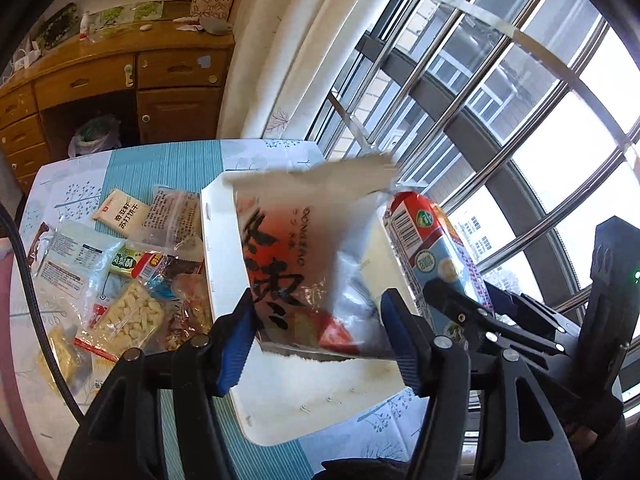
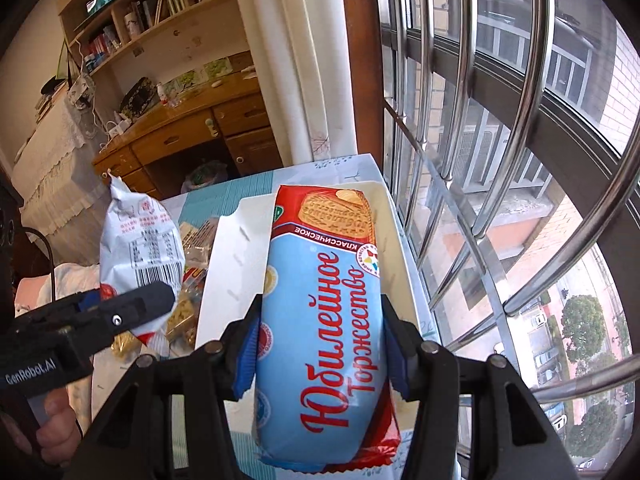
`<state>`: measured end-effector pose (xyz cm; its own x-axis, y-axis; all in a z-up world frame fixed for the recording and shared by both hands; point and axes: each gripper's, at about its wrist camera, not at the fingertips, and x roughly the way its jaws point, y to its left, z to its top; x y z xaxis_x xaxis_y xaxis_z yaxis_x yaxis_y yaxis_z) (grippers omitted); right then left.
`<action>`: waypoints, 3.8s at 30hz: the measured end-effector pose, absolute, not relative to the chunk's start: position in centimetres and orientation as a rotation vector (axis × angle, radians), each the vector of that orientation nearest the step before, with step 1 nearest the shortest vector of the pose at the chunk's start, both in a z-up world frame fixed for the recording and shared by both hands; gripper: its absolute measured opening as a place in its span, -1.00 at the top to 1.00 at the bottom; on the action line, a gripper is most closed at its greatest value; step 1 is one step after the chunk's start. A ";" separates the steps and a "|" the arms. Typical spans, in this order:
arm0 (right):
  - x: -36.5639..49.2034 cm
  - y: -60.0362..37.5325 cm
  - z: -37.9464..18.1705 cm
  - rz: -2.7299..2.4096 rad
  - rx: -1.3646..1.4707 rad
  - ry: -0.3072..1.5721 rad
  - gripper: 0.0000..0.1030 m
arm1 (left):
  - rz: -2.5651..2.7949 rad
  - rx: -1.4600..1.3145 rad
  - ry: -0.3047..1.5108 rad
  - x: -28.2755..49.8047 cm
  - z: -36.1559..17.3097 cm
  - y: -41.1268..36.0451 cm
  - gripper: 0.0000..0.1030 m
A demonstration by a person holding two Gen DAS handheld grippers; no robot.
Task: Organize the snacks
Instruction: 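Lower both packs into the white tray and open both tools, then withdraw both open tools from the tray back over the snacks, then grasp the clear crumbly cookie bag with the left tool while the right tool grasps the orange OATS bar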
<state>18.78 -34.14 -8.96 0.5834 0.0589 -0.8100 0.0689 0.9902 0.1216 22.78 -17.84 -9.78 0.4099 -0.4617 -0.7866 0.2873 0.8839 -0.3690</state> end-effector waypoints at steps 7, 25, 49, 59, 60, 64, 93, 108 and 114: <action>20.0 -34.8 -9.1 -0.021 0.161 0.926 -0.18 | -0.435 -0.179 1.033 22.7 -9.2 -17.1 -0.52; 18.2 -30.1 -7.7 0.092 0.171 0.872 -0.21 | -0.281 -0.206 0.939 18.9 -5.7 -9.7 -0.53; 14.7 -19.7 -7.7 0.099 0.292 0.839 -0.21 | -0.233 -0.150 0.919 14.6 -4.2 3.9 -0.53; 14.5 -14.4 -8.6 0.059 0.314 0.854 -0.21 | -0.262 -0.126 0.980 15.7 -6.0 9.6 -0.62; 14.5 -14.0 -8.8 0.053 0.317 0.857 -0.21 | -0.268 -0.124 0.986 15.8 -6.3 10.1 -0.62; 14.3 -12.1 -9.4 0.017 0.323 0.864 -0.22 | -0.301 -0.112 1.026 16.5 -7.7 12.0 -0.75; 14.9 -4.8 -17.6 0.048 0.180 1.187 -0.47 | -0.352 0.128 1.351 23.6 -20.3 11.1 -0.80; 16.3 -3.0 -25.4 0.147 0.053 1.244 -0.47 | -0.331 0.171 1.437 27.2 -28.0 9.0 -0.80; 16.9 -2.1 -27.2 0.165 0.025 1.237 -0.47 | -0.363 0.158 1.442 27.9 -29.2 8.5 -0.80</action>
<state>16.95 -2.06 -27.17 0.3176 0.1389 -0.9380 -0.1118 0.9878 0.1084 27.85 8.53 -29.20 0.0858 -0.1477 -0.9853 0.3362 0.9352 -0.1110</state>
